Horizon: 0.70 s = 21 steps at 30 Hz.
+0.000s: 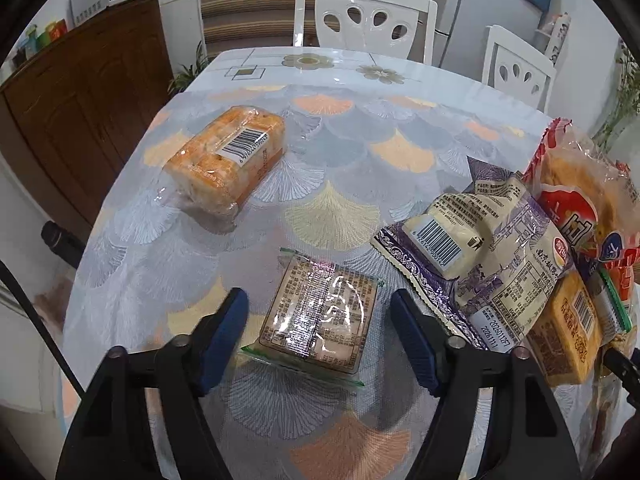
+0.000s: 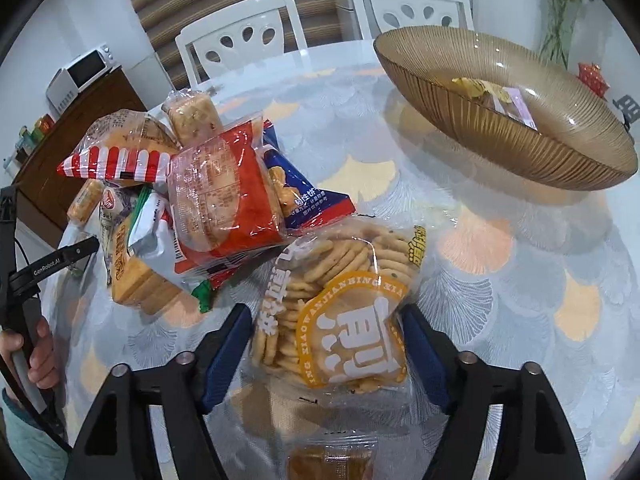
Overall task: Organize snacks
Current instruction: 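Grasp the square biscuit pack with the left gripper while the right grasps the round cracker bag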
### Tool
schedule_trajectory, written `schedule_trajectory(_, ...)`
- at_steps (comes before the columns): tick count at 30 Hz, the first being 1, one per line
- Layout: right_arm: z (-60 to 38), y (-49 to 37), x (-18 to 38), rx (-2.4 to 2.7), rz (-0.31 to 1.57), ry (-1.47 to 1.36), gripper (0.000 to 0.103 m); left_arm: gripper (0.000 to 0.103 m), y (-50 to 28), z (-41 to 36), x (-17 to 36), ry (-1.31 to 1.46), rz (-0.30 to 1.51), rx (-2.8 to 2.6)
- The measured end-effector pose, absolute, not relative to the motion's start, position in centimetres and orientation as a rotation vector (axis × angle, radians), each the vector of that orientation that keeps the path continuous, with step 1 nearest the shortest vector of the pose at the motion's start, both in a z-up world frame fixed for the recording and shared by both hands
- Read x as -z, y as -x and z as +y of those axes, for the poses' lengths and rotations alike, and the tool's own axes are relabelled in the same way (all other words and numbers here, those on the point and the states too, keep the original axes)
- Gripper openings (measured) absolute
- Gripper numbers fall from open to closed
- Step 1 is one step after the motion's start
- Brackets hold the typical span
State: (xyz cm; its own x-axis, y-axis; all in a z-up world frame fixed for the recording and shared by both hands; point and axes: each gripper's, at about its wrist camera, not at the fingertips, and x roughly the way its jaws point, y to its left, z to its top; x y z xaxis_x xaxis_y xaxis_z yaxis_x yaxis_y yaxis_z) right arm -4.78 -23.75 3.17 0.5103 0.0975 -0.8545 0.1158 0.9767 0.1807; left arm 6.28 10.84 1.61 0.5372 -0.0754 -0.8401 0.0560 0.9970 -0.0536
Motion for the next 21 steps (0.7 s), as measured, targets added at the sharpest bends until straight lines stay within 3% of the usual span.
schedule_trajectory(2, -23.8, 5.1, -3.3, 0.014, 1.034, -0.228, 0.069, 0.053, -6.0, 10.6, -1.7, 0.0, 0.994, 0.076)
schedule_trajectory(3, -23.9, 5.2, -3.3, 0.012, 1.031, -0.231, 0.068, 0.041, -5.9, 10.6, -1.8, 0.003, 0.992, 0.082)
schedule_trajectory(8, -23.8, 5.8, -3.9, 0.018, 1.022, -0.213, 0.061, 0.041, -4.8, 11.0, -2.2, 0.048, 0.992, 0.077)
schedule_trajectory(21, -28.0, 9.1, -6.9, 0.024, 0.928, -0.24, 0.06, 0.041, 4.5, 4.6, -2.9, 0.088, 0.924, 0.289)
